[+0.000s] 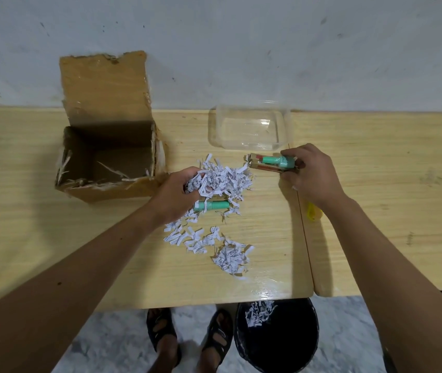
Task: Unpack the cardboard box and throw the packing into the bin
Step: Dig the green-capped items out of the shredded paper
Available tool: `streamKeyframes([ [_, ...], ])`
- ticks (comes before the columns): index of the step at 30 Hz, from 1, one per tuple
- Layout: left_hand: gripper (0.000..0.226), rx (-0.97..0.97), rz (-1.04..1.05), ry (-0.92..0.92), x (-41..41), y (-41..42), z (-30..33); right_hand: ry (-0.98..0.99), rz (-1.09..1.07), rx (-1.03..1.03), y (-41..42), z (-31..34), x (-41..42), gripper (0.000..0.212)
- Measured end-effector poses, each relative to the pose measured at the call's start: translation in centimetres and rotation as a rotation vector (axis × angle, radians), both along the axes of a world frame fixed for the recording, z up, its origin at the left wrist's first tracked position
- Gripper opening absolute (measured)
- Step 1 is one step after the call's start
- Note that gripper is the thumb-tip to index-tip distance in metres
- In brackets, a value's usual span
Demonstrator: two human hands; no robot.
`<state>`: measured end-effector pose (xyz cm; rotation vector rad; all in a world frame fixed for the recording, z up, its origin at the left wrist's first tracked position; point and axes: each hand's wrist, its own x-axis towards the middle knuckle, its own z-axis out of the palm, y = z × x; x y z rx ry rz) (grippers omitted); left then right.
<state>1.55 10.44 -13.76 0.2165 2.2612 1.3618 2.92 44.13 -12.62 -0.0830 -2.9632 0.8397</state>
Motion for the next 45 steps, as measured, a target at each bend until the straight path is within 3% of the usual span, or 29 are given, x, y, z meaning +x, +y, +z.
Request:
streamKeyframes([
  [7,0.038,-0.001,-0.008,0.021,0.0,-0.1,0.1,0.133,-0.049,-0.056,-1.0,0.9,0.9,0.045],
  [13,0.041,-0.005,-0.002,0.032,0.0,0.0,0.1,0.189,-0.09,-0.404,-5.1,3.4,4.7,0.032],
  [17,0.035,-0.013,-0.026,0.074,-0.2,0.0,0.0,0.089,0.094,-0.553,-9.0,3.4,7.2,0.022],
  [23,0.03,-0.015,-0.03,0.104,-0.2,0.1,-0.4,0.054,0.306,-0.342,-11.6,1.9,7.0,0.029],
  [29,0.022,-0.033,-0.025,0.138,-0.2,0.2,-0.3,-0.044,0.242,-0.177,-10.9,-0.2,5.6,0.042],
  [34,0.022,-0.017,-0.041,0.176,-0.2,0.1,-0.3,-0.055,0.313,-0.056,-10.8,-1.5,4.9,0.043],
  [45,0.022,-0.006,-0.028,0.146,-0.2,0.0,-0.2,-0.003,0.335,-0.181,-9.1,0.4,6.4,0.042],
])
